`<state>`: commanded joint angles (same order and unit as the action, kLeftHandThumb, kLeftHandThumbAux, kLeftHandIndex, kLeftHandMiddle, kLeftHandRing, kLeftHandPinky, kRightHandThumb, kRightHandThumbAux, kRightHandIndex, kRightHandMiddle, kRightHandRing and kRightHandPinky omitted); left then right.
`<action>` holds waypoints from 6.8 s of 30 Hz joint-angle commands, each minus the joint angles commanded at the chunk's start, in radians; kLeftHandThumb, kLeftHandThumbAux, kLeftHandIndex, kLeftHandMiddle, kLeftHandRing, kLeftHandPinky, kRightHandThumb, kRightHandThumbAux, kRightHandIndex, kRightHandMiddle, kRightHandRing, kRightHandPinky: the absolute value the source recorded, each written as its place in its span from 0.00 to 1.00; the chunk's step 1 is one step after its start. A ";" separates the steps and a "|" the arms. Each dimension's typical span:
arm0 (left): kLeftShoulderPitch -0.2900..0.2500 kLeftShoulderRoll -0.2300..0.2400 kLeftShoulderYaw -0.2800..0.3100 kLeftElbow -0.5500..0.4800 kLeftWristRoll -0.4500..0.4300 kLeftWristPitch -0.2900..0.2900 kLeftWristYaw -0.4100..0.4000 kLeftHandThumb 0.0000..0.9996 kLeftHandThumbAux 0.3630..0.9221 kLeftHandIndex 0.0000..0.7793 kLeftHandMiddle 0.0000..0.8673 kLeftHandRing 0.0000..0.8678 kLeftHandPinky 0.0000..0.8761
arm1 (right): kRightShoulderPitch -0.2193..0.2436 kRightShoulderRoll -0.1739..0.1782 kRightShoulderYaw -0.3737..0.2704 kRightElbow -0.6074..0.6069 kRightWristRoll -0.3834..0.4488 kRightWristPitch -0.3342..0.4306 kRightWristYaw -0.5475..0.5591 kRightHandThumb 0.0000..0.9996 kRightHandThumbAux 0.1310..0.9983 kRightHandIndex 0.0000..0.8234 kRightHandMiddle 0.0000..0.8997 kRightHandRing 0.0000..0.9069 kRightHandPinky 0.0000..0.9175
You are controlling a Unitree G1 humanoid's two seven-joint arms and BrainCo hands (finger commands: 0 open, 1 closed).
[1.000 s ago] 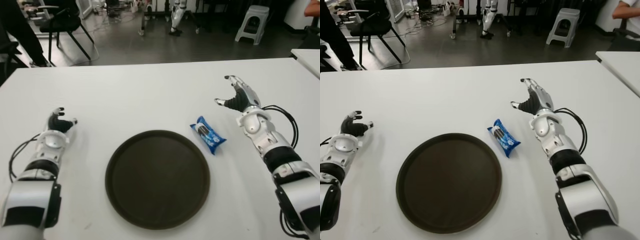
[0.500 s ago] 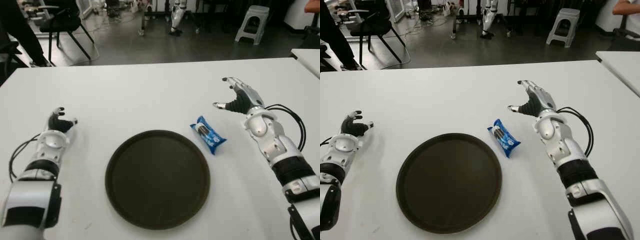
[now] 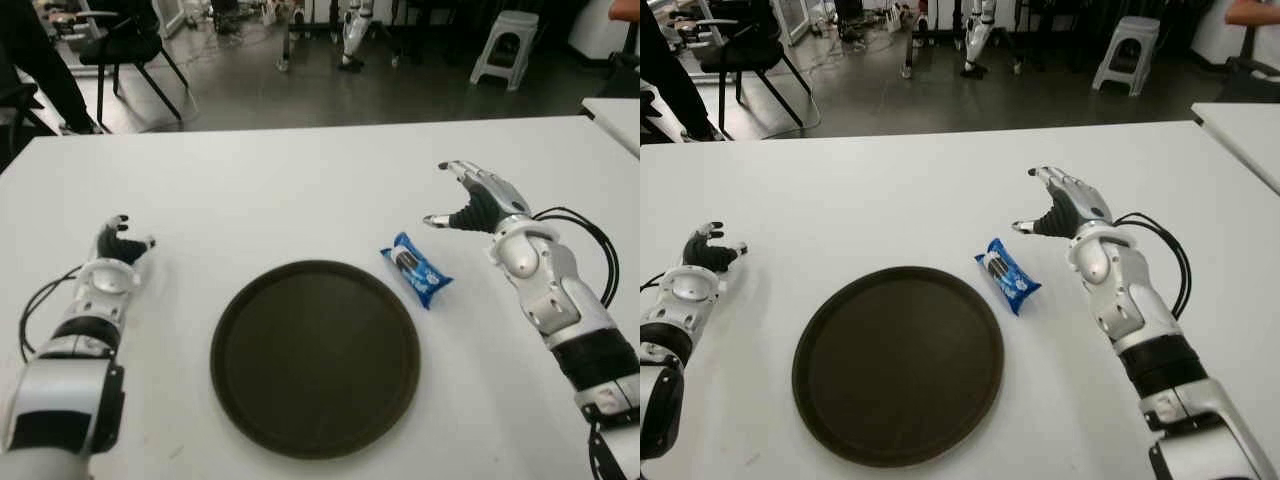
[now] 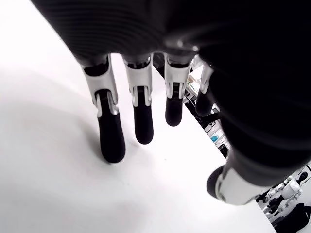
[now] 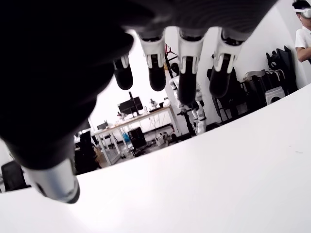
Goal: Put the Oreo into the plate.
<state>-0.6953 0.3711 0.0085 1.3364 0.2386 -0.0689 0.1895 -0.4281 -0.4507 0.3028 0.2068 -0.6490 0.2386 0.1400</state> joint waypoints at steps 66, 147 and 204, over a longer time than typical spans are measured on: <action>-0.002 -0.005 0.003 0.003 0.000 -0.015 -0.003 0.25 0.62 0.06 0.14 0.18 0.20 | 0.030 0.092 0.193 -0.032 -0.282 0.265 0.250 0.00 0.45 0.00 0.00 0.02 0.12; -0.001 0.000 0.006 0.009 0.003 -0.018 -0.008 0.24 0.60 0.06 0.15 0.19 0.21 | -0.106 0.144 0.190 0.192 -0.191 0.256 0.210 0.00 0.47 0.07 0.06 0.11 0.19; 0.000 0.004 -0.013 0.010 0.016 -0.011 0.013 0.22 0.54 0.09 0.19 0.22 0.21 | -0.086 0.204 0.111 0.198 -0.122 0.240 -0.023 0.71 0.67 0.53 0.86 0.85 0.84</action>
<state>-0.6956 0.3754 -0.0050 1.3462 0.2547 -0.0796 0.2023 -0.5144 -0.2467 0.4140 0.4050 -0.7707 0.4782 0.1168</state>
